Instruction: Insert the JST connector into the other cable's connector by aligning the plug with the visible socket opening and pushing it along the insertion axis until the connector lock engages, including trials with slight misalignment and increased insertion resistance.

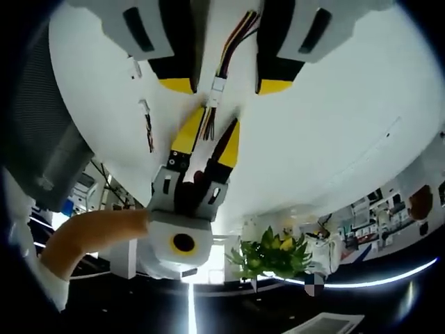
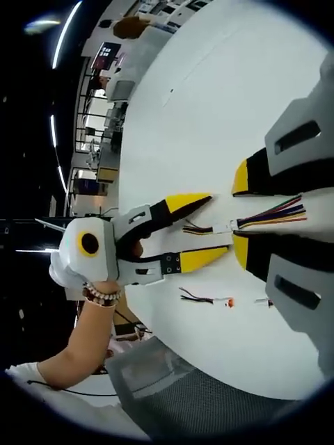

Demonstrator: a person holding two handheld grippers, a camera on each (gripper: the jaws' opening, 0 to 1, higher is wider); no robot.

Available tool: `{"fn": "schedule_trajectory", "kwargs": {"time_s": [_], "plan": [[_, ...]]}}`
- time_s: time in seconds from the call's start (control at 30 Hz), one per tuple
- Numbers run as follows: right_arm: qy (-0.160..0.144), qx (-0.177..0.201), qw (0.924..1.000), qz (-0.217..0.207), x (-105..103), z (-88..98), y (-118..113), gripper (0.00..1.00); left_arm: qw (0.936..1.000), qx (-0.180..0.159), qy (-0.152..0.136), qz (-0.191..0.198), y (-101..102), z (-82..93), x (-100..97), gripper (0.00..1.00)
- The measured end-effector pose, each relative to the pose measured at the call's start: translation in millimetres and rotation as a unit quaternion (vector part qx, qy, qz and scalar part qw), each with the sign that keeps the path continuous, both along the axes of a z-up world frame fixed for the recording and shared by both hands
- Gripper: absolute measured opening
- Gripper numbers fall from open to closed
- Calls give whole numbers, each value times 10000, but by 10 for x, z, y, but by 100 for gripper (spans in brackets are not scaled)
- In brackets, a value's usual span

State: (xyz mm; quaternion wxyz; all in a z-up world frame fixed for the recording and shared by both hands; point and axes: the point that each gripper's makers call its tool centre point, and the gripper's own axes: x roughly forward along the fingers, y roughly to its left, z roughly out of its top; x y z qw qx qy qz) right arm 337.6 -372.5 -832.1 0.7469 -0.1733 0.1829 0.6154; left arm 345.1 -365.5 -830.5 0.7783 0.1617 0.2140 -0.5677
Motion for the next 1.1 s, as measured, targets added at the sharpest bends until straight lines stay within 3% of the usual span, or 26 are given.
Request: {"fn": "schedule_trajectory", "kwargs": {"time_s": [0.8,1.1], "plan": [[-72,-54,9999,-50,-97,150,-131,15,9999,-87,-120,16,15,175,-209,28],[-51,-154,9999,45,-267,180,-154,16,9999,-25,-113,3,59,226,-353,28]]}}
